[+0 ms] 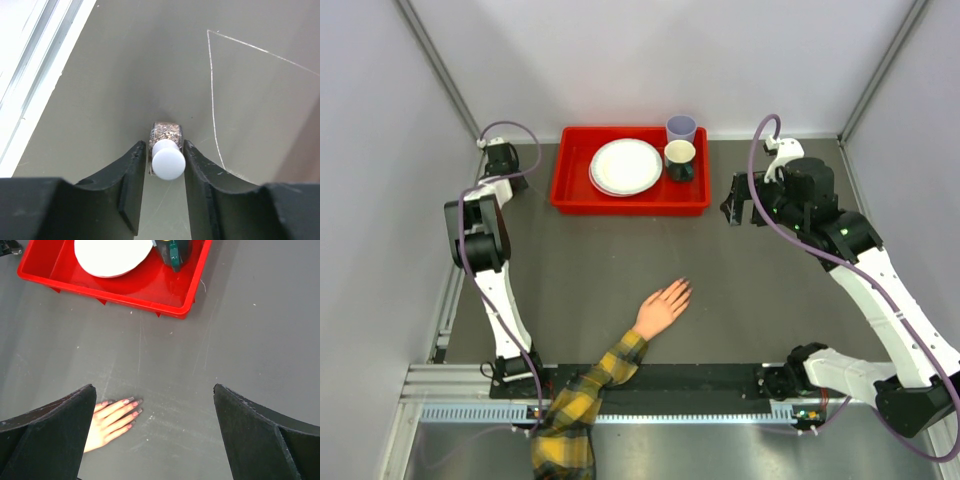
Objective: Paint the nails
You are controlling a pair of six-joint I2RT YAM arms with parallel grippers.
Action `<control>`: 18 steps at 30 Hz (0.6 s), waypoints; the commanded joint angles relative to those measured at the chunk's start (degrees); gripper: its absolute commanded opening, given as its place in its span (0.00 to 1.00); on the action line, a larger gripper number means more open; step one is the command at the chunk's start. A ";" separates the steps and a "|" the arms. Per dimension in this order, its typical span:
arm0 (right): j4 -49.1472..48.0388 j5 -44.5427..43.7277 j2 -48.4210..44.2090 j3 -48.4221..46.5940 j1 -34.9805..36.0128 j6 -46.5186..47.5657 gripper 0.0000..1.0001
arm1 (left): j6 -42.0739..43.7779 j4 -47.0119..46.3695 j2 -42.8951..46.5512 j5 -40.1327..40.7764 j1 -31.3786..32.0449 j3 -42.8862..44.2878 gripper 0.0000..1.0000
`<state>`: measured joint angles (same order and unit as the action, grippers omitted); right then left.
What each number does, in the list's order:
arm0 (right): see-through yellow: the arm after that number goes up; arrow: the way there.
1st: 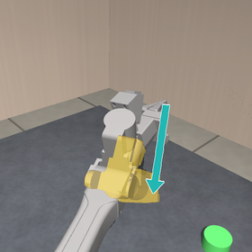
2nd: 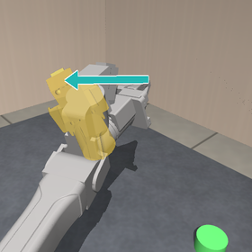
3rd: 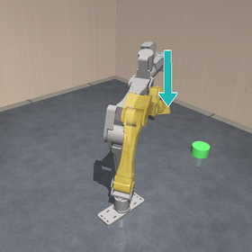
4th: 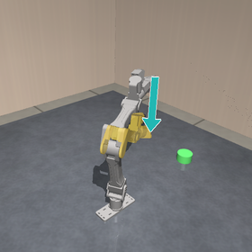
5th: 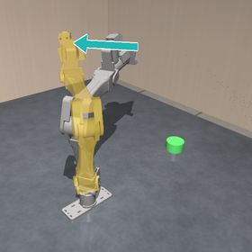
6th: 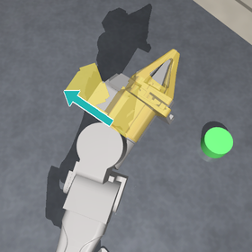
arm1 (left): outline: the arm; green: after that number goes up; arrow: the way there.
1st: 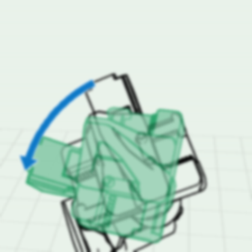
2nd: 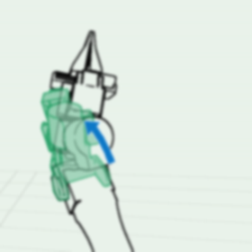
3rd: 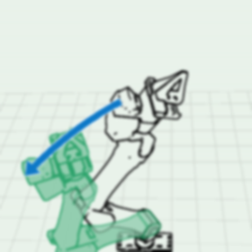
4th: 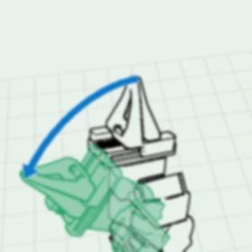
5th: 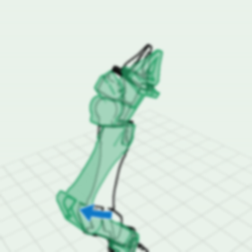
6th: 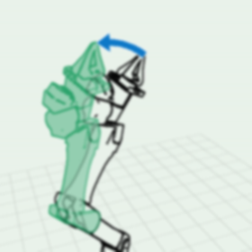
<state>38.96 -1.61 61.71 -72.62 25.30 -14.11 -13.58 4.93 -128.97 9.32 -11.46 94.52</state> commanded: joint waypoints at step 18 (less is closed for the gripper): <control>-1.61 3.18 1.74 -1.73 -0.43 0.31 0.99 | 0.77 1.40 8.61 3.86 1.71 -2.83 0.00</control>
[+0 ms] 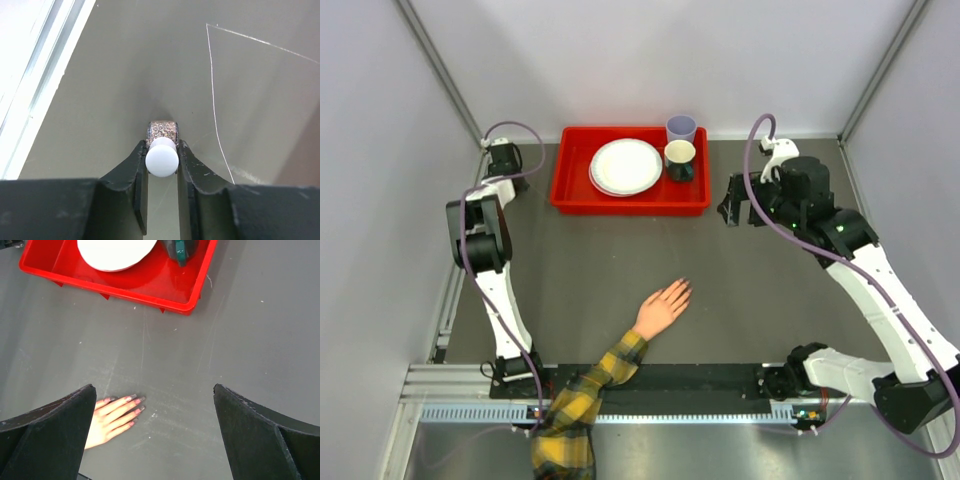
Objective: Paint the nails
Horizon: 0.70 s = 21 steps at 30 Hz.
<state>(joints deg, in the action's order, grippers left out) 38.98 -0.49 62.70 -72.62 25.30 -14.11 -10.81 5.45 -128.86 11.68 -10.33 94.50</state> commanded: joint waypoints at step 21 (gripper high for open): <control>-2.77 13.50 -5.56 2.48 0.80 0.05 0.99 | 4.73 10.37 50.81 -44.98 29.62 -26.28 0.00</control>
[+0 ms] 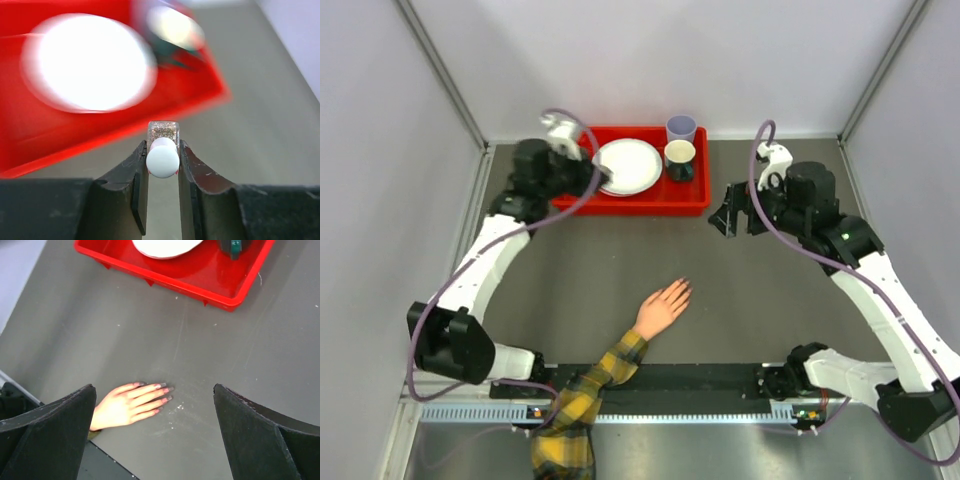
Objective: Paint the nails
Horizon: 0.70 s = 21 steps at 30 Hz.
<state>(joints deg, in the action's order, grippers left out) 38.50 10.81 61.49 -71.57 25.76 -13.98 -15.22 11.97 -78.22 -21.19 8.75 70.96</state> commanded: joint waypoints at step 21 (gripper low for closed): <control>4.56 -15.55 -23.61 7.94 0.35 -3.87 0.99 | 19.87 -6.68 -34.36 -1.66 36.50 9.63 0.00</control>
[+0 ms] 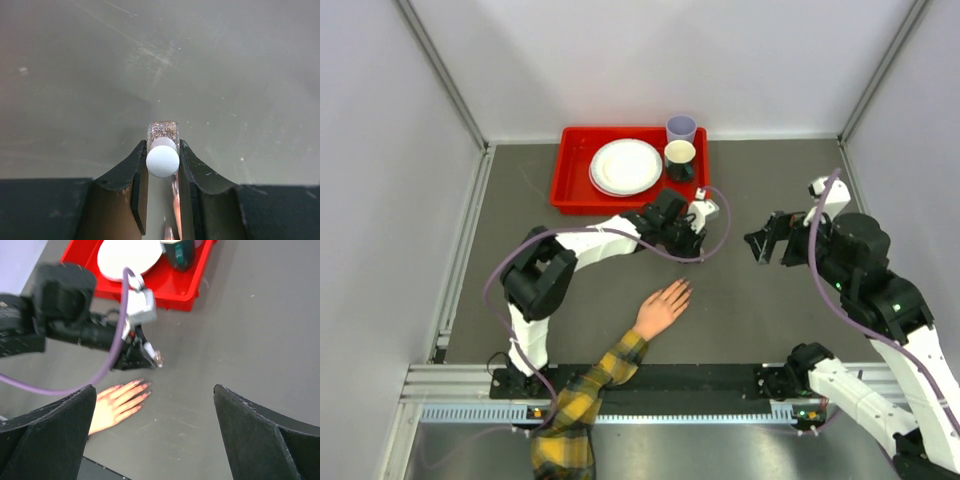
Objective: Paint the nails
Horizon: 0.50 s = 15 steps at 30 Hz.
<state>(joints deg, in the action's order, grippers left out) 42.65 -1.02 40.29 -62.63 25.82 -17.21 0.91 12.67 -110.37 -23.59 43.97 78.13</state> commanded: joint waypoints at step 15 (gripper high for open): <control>2.43 -8.64 -3.47 -1.61 0.28 -3.09 0.99 | 10.61 -2.56 -11.63 -0.93 3.41 8.18 0.08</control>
<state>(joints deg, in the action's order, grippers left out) 44.45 -5.91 36.27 -62.65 25.82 -18.33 9.76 11.03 -122.04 -23.24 47.31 84.99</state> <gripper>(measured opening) 0.987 0.288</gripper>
